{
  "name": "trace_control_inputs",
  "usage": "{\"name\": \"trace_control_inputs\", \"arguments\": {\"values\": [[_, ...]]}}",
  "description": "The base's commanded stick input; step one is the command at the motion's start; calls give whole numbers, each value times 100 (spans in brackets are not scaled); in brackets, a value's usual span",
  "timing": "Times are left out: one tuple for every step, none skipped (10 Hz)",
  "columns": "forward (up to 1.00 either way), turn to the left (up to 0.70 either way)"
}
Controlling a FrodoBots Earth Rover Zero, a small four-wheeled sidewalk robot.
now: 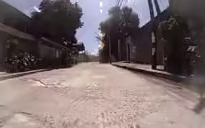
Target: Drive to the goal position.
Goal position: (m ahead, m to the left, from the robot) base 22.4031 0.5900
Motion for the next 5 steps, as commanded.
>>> {"name": "trace_control_inputs", "arguments": {"values": [[100,0],[100,0],[100,0],[100,0],[100,0]]}}
